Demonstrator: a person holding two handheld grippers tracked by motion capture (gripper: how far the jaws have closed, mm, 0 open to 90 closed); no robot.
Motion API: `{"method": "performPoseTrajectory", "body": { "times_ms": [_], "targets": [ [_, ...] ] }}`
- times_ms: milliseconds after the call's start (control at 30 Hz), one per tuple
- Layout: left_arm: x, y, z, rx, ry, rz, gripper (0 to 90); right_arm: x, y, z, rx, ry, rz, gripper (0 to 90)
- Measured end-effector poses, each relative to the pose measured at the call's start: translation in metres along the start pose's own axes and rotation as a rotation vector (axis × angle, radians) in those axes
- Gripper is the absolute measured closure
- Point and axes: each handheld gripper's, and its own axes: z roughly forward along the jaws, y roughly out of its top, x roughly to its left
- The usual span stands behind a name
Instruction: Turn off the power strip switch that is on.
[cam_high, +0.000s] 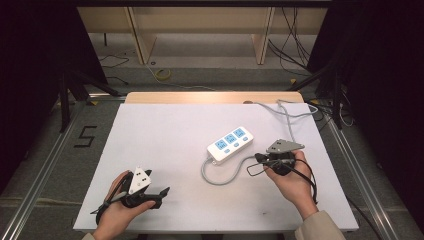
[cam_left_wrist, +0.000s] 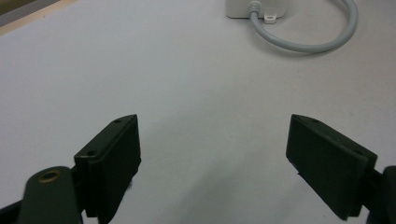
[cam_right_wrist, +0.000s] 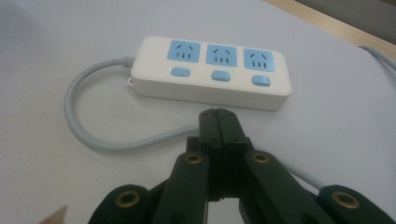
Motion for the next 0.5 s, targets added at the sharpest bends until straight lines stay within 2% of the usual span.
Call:
{"method": "performPoseTrajectory", "body": {
  "times_ms": [500],
  "targets": [
    [0.0, 0.0, -0.0001, 0.001, 0.002, 0.002, 17.7, -0.0005, 0.0062, 0.0038, 0.012, 0.002, -0.002, 90.0]
  ]
}}
